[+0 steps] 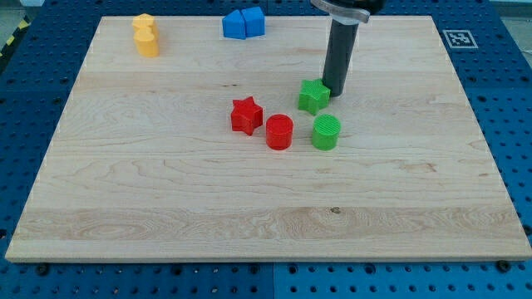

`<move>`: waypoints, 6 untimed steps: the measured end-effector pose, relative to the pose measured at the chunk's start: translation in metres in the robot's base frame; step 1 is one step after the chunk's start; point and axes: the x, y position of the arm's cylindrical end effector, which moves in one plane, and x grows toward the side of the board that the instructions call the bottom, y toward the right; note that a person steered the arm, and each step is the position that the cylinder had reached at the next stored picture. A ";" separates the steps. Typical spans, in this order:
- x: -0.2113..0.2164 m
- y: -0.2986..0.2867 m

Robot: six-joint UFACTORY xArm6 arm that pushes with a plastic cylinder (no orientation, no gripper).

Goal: Nudge the blue cube along with blue triangle a bit left

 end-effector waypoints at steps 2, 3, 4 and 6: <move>-0.104 0.001; -0.155 0.001; -0.172 -0.009; -0.172 -0.063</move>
